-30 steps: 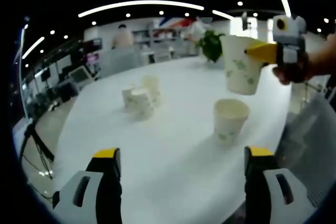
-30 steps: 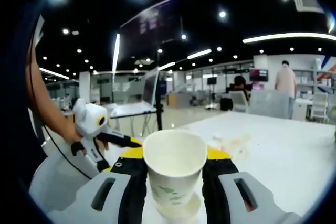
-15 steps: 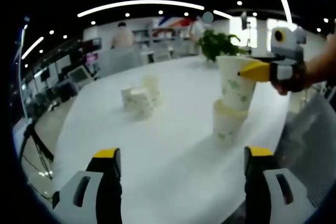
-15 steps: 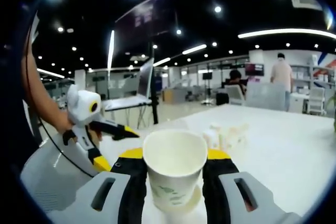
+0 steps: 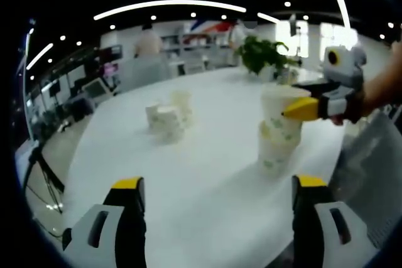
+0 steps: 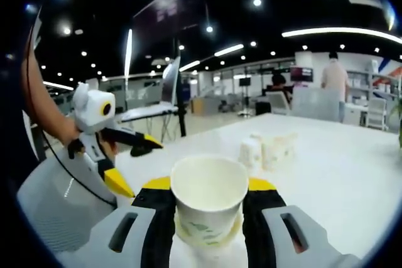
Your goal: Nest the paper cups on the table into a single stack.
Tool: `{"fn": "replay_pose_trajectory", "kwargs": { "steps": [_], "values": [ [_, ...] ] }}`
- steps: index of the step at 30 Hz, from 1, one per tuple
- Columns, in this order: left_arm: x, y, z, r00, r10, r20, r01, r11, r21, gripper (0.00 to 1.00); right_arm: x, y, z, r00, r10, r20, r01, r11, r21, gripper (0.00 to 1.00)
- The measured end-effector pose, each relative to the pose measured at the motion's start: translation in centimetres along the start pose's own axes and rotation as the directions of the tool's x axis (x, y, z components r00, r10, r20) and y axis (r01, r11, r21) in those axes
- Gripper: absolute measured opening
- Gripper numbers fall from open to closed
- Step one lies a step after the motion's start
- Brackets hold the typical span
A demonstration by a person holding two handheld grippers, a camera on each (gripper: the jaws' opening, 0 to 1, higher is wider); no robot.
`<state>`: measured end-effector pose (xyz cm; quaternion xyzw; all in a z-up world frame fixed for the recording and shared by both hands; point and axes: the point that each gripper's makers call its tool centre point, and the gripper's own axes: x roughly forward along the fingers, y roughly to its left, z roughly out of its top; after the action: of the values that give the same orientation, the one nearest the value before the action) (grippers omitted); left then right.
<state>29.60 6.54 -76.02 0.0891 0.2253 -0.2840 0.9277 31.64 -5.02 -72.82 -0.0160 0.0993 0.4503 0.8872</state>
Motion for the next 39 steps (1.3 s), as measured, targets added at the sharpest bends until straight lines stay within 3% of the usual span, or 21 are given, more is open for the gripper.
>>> {"fn": "replay_pose_trajectory", "kwargs": {
  "steps": [19,29,35,39],
  "values": [
    [0.1,0.1,-0.3,1.0,-0.002,-0.004,0.002,1.0,-0.003,0.96,0.8,-0.3,-3.3,0.997,-0.025,-0.069,0.024,1.0,-0.019,0.4],
    [0.1,0.0,-0.3,1.0,-0.002,-0.007,0.002,1.0,-0.002,0.96,0.7,-0.1,-3.1,0.997,-0.025,-0.067,0.024,1.0,-0.009,0.46],
    [0.1,0.1,-0.4,1.0,-0.001,-0.008,0.001,1.0,-0.003,0.97,0.6,-0.7,-1.9,0.999,-0.021,-0.045,0.022,0.999,0.024,0.57],
    [0.2,-0.1,-0.5,1.0,-0.008,-0.014,0.008,1.0,-0.013,0.99,0.4,-0.7,-1.0,0.998,0.004,-0.056,-0.004,1.0,0.008,0.59]
  ]
}}
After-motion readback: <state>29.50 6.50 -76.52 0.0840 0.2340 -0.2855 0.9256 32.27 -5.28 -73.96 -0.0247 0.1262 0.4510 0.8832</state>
